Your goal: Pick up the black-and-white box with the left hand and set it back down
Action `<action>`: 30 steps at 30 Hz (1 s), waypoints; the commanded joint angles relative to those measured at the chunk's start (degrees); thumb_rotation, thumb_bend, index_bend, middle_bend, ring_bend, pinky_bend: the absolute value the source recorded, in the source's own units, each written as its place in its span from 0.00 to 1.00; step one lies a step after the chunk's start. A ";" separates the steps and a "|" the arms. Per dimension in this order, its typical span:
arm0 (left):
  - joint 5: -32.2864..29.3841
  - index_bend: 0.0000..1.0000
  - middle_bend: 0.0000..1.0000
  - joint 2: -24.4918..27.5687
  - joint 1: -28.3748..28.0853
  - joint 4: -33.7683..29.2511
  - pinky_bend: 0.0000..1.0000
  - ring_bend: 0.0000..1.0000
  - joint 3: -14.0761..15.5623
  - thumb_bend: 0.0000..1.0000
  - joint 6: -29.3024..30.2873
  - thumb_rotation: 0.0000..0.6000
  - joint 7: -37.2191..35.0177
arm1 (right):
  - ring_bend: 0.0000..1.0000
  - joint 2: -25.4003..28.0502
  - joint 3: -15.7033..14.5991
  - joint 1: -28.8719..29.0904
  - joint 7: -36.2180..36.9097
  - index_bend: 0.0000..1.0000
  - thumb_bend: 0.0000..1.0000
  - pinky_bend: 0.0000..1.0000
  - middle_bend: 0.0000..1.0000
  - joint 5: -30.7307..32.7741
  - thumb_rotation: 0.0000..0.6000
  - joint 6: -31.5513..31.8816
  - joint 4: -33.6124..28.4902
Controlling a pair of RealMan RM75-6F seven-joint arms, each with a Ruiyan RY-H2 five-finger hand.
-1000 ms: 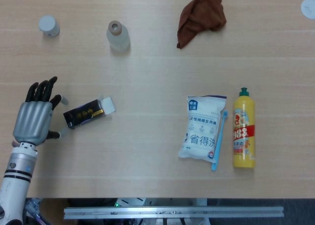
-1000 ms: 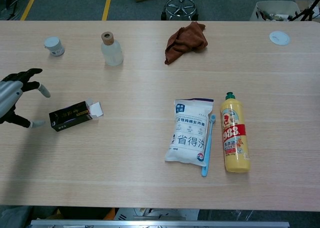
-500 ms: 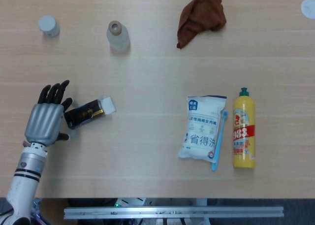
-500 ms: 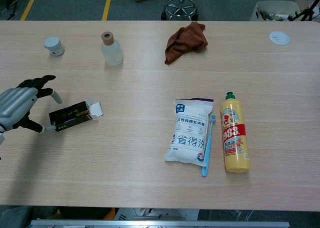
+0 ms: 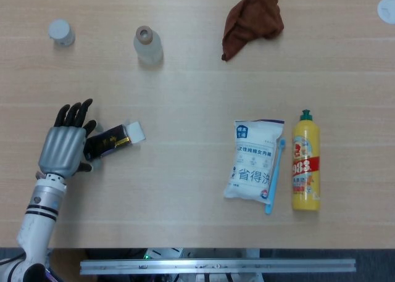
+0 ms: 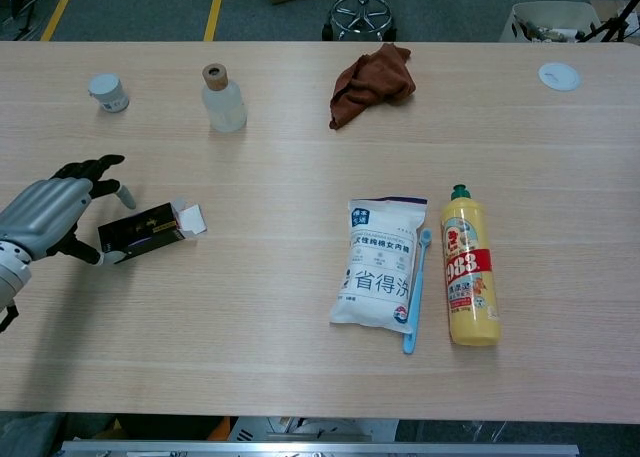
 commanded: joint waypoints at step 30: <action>-3.77 0.34 0.00 -0.91 -1.34 5.64 0.01 0.00 -2.89 0.14 -1.74 1.00 -2.93 | 0.34 -0.48 -0.32 -0.12 -0.30 0.47 0.21 0.47 0.35 0.00 1.00 -0.41 0.07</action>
